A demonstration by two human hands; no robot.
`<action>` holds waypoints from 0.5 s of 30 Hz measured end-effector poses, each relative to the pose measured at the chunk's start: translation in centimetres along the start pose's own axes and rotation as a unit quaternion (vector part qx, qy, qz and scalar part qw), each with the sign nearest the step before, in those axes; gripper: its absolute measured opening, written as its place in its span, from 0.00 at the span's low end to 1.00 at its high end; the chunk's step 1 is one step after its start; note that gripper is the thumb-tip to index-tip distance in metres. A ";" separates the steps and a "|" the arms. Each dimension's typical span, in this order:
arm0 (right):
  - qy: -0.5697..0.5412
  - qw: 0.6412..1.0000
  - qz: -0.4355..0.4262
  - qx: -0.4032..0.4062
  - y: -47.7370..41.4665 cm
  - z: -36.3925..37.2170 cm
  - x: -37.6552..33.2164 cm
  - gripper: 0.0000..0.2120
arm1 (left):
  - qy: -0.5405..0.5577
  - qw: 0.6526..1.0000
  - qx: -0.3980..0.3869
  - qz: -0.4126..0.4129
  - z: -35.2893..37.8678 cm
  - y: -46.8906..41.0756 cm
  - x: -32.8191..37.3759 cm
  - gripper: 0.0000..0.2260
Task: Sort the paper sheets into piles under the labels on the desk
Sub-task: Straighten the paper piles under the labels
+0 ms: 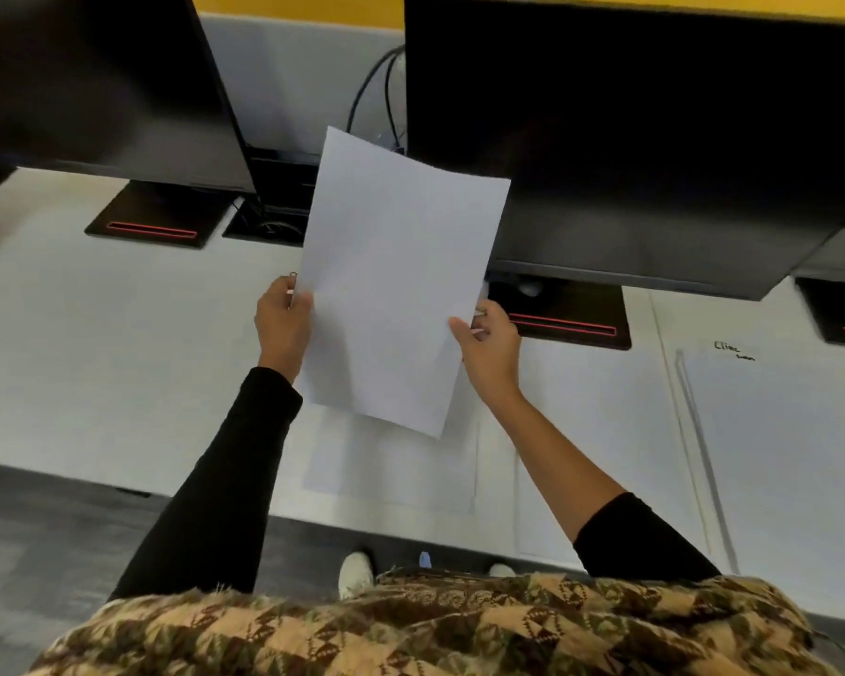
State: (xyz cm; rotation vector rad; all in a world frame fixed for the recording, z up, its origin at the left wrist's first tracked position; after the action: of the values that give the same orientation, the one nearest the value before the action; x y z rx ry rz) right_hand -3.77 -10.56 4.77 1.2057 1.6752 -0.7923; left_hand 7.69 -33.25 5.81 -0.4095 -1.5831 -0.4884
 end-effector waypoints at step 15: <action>0.553 0.808 0.106 -0.174 3.2 10.5 7.9 0.29 | -0.207 0.963 0.041 -0.167 -16.2 -8.1 -9.7 0.14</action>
State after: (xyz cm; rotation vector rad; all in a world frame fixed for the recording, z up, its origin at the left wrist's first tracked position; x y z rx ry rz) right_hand 1.40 -15.70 -6.57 1.6625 2.3541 0.5197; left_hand 17.70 -48.49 -3.69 -0.1837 -2.0886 -0.6187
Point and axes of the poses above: each hand's wrist, its own y-axis away from the middle knuckle, its own z-axis out of the palm, x = y × z, the point moved 6 cm from there along -y, towards the middle knuckle, and after that the axes turned 15 degrees about y, right-handed, at the moved point
